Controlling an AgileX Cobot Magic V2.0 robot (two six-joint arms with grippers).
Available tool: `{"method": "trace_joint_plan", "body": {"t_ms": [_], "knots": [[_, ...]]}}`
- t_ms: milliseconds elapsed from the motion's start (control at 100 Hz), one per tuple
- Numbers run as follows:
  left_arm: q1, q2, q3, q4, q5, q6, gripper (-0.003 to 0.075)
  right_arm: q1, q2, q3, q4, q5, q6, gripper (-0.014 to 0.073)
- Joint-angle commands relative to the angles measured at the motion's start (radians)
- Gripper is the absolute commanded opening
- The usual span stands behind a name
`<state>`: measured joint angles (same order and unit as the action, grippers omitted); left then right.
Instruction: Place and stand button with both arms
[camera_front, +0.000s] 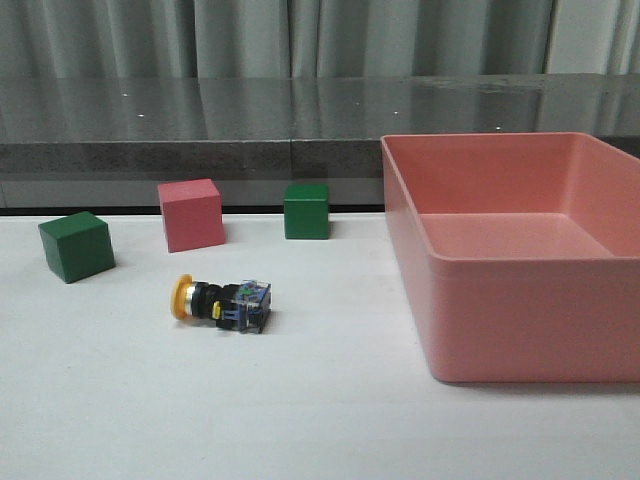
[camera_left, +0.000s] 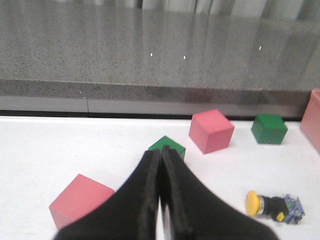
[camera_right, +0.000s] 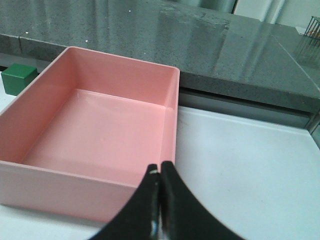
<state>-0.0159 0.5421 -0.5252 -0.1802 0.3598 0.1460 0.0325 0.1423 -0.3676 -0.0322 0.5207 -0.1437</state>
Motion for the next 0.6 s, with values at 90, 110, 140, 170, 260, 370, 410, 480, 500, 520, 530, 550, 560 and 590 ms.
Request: {"method": "trace_joint_plan", "body": {"t_ms": [90, 110, 140, 170, 260, 370, 410, 480, 500, 520, 530, 550, 560, 590], "knots": [[-0.025, 0.280, -0.212, -0.038, 0.018, 0.211, 0.0219, -0.008, 0.008, -0.025, -0.012, -0.082, 0.000, -0.0062], [-0.032, 0.316, -0.236, -0.038, 0.020, 0.221, 0.0295, -0.008, 0.008, -0.025, -0.012, -0.082, 0.000, -0.0062], [-0.041, 0.342, -0.251, -0.038, 0.019, 0.220, 0.0354, -0.008, 0.008, -0.025, -0.012, -0.081, 0.000, -0.0062], [-0.051, 0.387, -0.273, -0.038, 0.006, 0.220, 0.0433, -0.008, 0.008, -0.025, -0.012, -0.081, 0.000, -0.0062], [-0.073, 0.498, -0.306, -0.041, -0.076, 0.218, 0.0599, -0.008, 0.008, -0.025, -0.012, -0.081, 0.000, -0.0062], [-0.074, 0.603, -0.329, -0.175, -0.083, 0.212, 0.0620, -0.008, 0.008, -0.025, -0.012, -0.081, 0.000, -0.0062], [-0.074, 0.640, -0.333, -0.196, -0.083, 0.219, 0.0620, -0.008, 0.008, -0.025, -0.012, -0.081, 0.000, -0.0062], [-0.095, 0.709, -0.347, -0.201, -0.092, 0.284, 0.0620, -0.008, 0.008, -0.025, -0.012, -0.081, 0.000, -0.0062], [-0.103, 0.728, -0.353, -0.205, -0.092, 0.309, 0.0620, -0.008, 0.008, -0.025, -0.012, -0.080, 0.000, -0.0062], [-0.109, 0.740, -0.360, -0.207, -0.092, 0.340, 0.0620, -0.008, 0.008, -0.025, -0.012, -0.080, 0.000, -0.0062], [-0.112, 0.747, -0.362, -0.212, -0.092, 0.352, 0.0620, -0.008, 0.008, -0.025, -0.012, -0.080, 0.000, -0.0062], [-0.126, 0.771, -0.370, -0.219, -0.090, 0.388, 0.0620, -0.008, 0.008, -0.025, -0.012, -0.080, 0.000, -0.0062], [-0.130, 0.771, -0.373, -0.222, -0.090, 0.401, 0.0620, -0.008, 0.008, -0.025, -0.012, -0.080, 0.000, -0.0062], [-0.143, 0.800, -0.388, -0.234, -0.077, 0.455, 0.0620, -0.008, 0.008, -0.025, -0.012, -0.080, 0.000, -0.0062]]}}
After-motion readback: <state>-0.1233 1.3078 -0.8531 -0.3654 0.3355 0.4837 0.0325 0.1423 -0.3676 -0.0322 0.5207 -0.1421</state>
